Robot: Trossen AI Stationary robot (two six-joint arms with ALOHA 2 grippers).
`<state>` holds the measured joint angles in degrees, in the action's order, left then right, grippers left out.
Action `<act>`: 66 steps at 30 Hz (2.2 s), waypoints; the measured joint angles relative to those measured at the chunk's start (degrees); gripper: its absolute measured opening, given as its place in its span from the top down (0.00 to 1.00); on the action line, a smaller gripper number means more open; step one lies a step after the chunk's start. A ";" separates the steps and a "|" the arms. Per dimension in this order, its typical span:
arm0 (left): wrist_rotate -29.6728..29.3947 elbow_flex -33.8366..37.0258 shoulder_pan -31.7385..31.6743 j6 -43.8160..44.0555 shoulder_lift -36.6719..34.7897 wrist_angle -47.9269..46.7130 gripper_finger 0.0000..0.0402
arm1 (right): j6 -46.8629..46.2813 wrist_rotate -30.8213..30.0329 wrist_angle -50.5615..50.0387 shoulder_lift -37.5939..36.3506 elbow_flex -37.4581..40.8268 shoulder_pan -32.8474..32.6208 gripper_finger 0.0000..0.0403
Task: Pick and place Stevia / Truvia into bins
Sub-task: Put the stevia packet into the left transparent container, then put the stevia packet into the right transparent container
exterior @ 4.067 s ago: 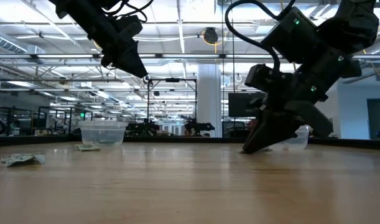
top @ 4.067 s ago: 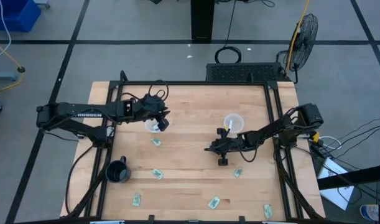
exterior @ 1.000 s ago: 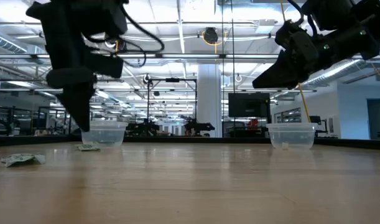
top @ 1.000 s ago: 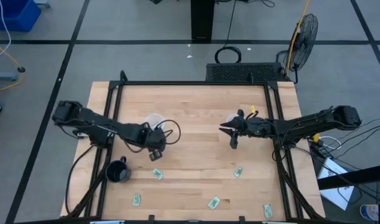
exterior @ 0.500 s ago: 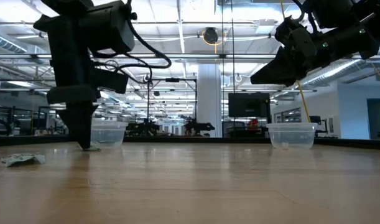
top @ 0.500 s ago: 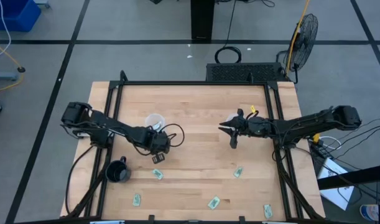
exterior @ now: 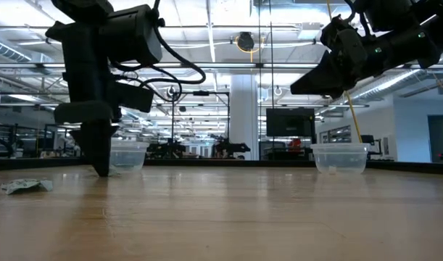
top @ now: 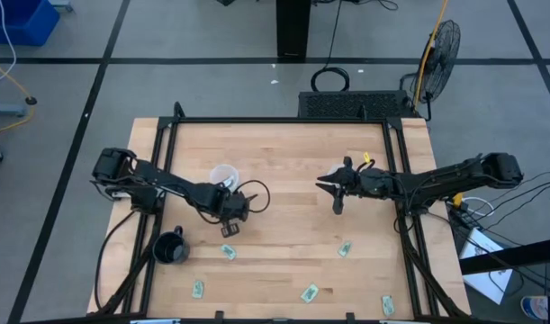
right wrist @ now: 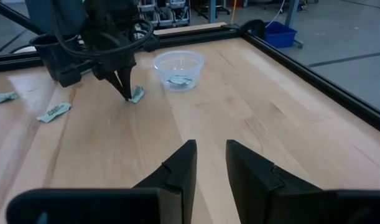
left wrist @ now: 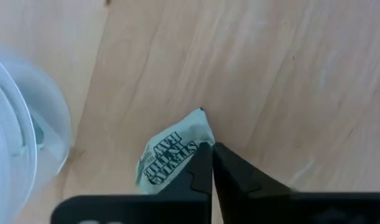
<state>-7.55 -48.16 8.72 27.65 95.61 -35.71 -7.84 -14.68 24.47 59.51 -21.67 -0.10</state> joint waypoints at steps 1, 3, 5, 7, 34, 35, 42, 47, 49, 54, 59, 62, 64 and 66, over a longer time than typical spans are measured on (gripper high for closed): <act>0.18 -0.32 0.41 -1.00 -0.55 -0.30 0.97 | 0.00 0.00 0.20 0.02 0.00 0.00 0.81; 0.37 -1.23 1.25 -3.26 -1.60 -0.95 0.98 | 0.02 0.00 0.81 0.02 0.00 0.00 0.81; 0.02 -3.27 2.19 -4.67 -3.33 -2.37 0.99 | 0.00 0.00 0.98 0.00 0.00 0.00 0.81; -2.49 -6.19 2.86 -5.62 -5.92 -3.91 0.99 | 0.02 0.00 0.98 0.01 0.00 0.00 0.81; -4.57 1.00 -18.43 -16.09 -9.63 -3.20 0.96 | 1.05 -0.02 1.16 0.00 0.00 0.00 0.81; -4.17 1.12 -18.57 -16.19 -9.61 -2.76 0.95 | 1.05 -0.02 1.27 0.01 0.02 0.00 0.81; -3.81 1.20 -18.57 -17.03 -9.63 -1.13 0.94 | 1.05 -0.04 2.19 0.00 0.02 0.00 0.81; -3.18 1.20 -18.55 -17.52 -9.63 -1.22 0.94 | 1.05 -0.11 2.21 0.01 0.02 0.00 0.81; -3.15 1.20 -18.55 -17.50 -9.63 -1.22 0.94 | 1.14 -0.11 2.17 0.00 0.02 0.00 0.81; -2.94 1.20 -18.52 -17.50 -9.63 -1.22 0.84 | 1.64 -0.15 2.14 0.00 0.02 0.00 0.81; -2.95 0.88 -17.59 -18.59 -9.64 -1.45 0.72 | 1.63 -0.09 1.63 0.02 0.02 -0.14 0.81; -3.01 -1.34 -16.84 -20.67 -9.66 -3.21 0.69 | 3.99 -0.09 1.55 0.02 0.02 -1.34 0.80; -3.79 -3.79 -16.48 -22.38 -9.72 -5.53 0.69 | 6.37 -0.04 1.79 0.02 0.02 -2.72 0.78; -6.07 -7.09 -16.20 -22.90 -9.74 -9.27 0.69 | 8.22 -0.04 2.36 0.02 0.02 -4.40 0.75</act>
<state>-13.62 -55.25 -7.48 4.76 85.86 -44.97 0.39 -14.72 26.83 59.53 -21.65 -4.50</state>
